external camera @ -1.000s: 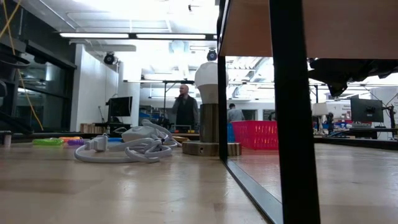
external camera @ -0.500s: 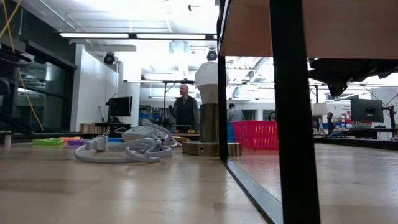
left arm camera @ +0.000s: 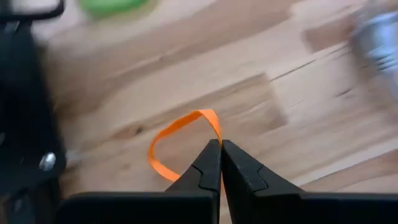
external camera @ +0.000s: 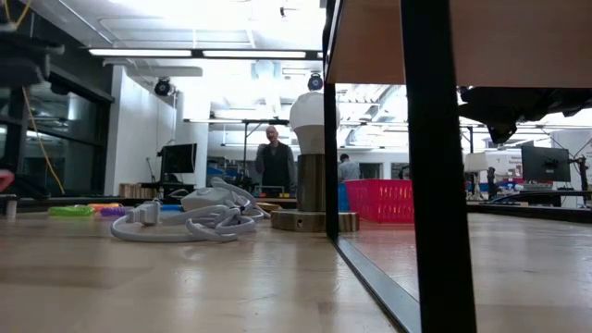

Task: Pick & Place Office Desk Supplies
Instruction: Put the orange rubber band into the blue bin

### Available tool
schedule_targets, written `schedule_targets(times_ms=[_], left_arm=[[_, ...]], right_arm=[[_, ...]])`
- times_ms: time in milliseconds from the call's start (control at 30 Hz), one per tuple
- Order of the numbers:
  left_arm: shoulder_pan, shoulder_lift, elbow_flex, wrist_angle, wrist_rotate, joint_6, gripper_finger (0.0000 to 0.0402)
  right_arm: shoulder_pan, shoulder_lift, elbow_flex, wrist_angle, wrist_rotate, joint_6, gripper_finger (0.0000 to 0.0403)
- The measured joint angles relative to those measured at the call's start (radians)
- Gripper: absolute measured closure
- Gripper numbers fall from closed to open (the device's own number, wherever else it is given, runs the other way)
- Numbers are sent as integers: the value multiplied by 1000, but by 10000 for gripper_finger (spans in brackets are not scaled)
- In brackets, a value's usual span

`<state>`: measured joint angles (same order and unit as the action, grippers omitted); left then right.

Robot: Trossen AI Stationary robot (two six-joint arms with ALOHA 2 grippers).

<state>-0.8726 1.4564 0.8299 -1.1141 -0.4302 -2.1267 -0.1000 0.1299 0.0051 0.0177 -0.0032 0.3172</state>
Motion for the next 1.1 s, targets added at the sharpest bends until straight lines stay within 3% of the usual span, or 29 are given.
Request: schedule_targets(times_ms=[133, 367, 567, 700, 900, 1100], left_arm=[[0, -35, 0, -4, -76, 39, 401], [2, -42, 0, -5, -81, 65, 401], [93, -42, 0, 5, -143, 220, 401], [223, -47, 0, 70, -184, 430, 401], [482, -69, 0, 322, -194, 887, 401], [738, -68, 0, 622, -74, 1333, 401]], right_arm=[[0, 0, 0, 0, 0, 0, 272], [0, 0, 0, 0, 0, 0, 272], [0, 0, 0, 0, 0, 0, 272], [0, 0, 0, 0, 0, 0, 272], [0, 0, 0, 0, 0, 0, 272], [0, 0, 0, 0, 0, 0, 272]])
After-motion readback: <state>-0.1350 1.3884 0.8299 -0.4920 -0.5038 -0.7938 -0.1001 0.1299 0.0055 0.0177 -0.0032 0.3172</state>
